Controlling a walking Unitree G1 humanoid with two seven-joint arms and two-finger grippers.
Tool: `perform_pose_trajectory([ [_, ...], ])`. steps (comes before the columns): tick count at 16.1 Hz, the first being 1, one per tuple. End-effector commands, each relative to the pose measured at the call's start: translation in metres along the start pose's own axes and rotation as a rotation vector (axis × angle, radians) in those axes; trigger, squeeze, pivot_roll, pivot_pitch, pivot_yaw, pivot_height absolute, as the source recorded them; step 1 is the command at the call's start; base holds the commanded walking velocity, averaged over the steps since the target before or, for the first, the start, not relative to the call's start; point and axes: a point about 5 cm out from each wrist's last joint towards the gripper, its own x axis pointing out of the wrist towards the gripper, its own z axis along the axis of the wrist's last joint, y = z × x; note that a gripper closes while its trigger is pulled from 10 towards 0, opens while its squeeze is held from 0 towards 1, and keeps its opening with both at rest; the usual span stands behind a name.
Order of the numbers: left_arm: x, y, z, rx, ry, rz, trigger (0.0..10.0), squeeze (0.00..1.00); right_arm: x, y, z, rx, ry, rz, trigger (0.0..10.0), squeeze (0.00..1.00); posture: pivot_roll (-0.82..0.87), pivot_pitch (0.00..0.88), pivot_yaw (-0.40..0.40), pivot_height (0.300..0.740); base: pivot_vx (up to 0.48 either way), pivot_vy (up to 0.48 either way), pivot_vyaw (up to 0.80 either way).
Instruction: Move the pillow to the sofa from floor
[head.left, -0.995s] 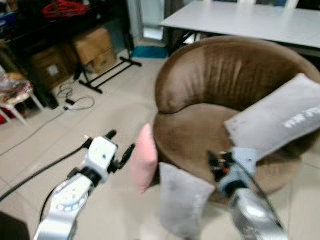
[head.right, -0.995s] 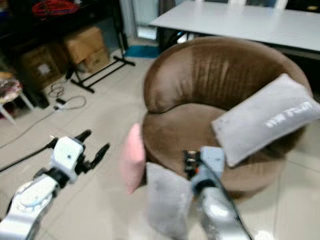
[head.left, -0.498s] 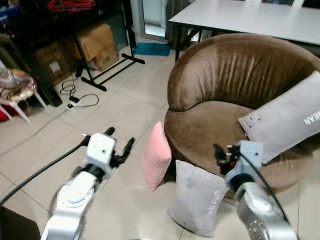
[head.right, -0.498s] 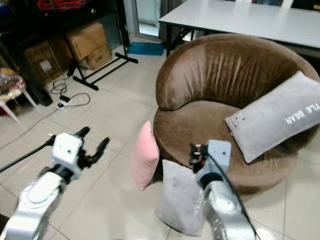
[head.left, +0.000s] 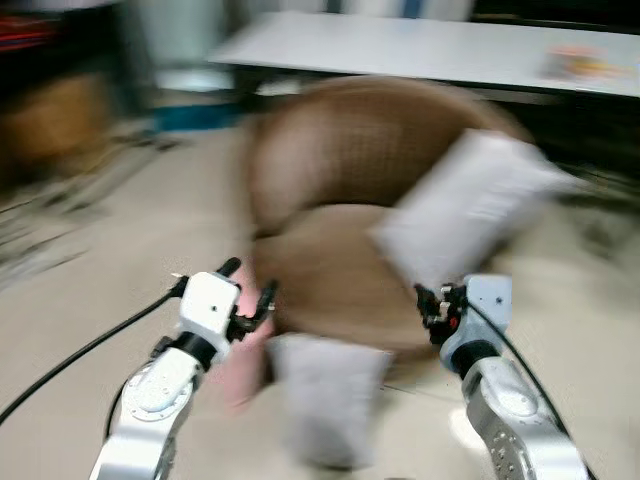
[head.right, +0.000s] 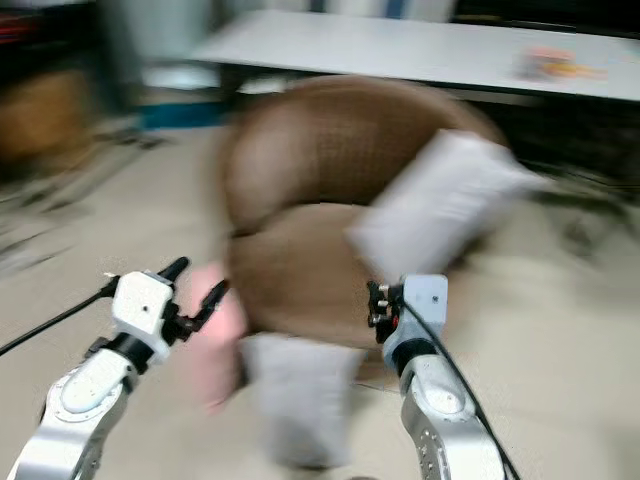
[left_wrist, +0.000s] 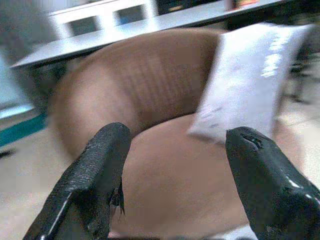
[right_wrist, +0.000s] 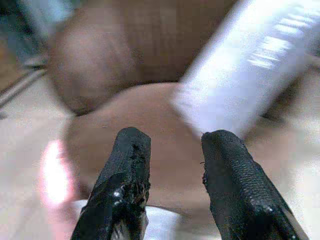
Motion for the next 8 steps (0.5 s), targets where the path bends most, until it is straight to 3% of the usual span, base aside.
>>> perform_pose_trajectory([
  [1,-0.002,0.006,0.004,0.006,-0.01,0.007,10.0,0.0,-0.001,0.001,-0.005,0.007,0.011,-0.011,10.0,0.0,-0.05,0.0,0.038,0.74,0.368,0.0,0.0],
  [4,-0.007,0.016,0.005,0.034,-0.014,0.03,10.0,0.0,0.008,0.011,-0.006,0.03,-0.005,0.03,10.0,0.0,-0.01,0.0,0.023,0.74,0.369,0.0,0.0],
  [8,-0.016,0.018,0.007,0.06,-0.009,0.054,10.0,0.0,0.015,0.02,-0.009,0.022,0.018,0.12,10.0,0.0,0.04,0.0,-0.014,0.74,0.354,0.0,0.0],
])
